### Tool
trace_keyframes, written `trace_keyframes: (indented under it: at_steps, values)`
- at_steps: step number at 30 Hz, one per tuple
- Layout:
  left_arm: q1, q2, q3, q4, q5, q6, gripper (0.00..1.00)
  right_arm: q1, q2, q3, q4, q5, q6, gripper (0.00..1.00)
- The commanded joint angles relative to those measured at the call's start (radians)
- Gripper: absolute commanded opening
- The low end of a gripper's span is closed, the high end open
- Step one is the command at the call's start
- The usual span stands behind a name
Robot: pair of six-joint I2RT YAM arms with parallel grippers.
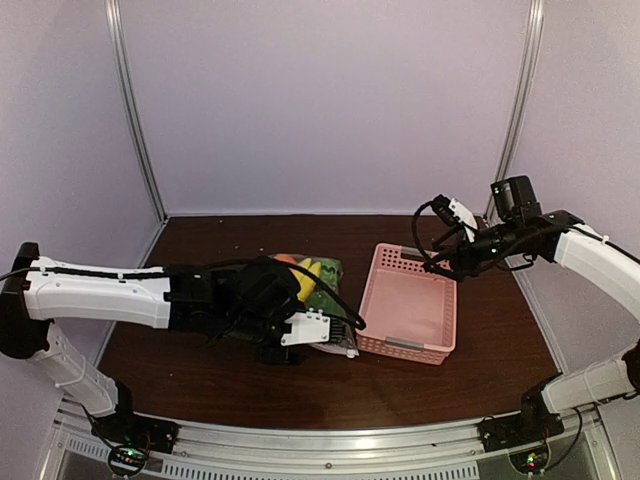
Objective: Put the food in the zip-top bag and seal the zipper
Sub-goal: Pick up the zipper food storage bag at the center of the board.
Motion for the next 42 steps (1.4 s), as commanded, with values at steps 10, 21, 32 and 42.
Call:
trace_keyframes:
  at_steps: [10,21,32,42]
  values:
    - [-0.038,0.143,0.013,0.123,-0.214,0.223,0.39,0.005,0.006,-0.005,0.028,-0.029,0.005,0.72]
    - [-0.038,0.125,-0.013,0.222,-0.304,0.280,0.05,0.004,0.031,0.012,0.023,-0.056,0.014,0.71]
    - [-0.038,0.191,-0.038,0.210,-0.335,0.234,0.22,0.008,0.055,0.036,-0.011,-0.103,0.006,0.69]
    - [-0.038,0.208,-0.009,0.240,-0.394,0.228,0.07,0.010,0.057,0.049,-0.019,-0.109,0.006,0.68]
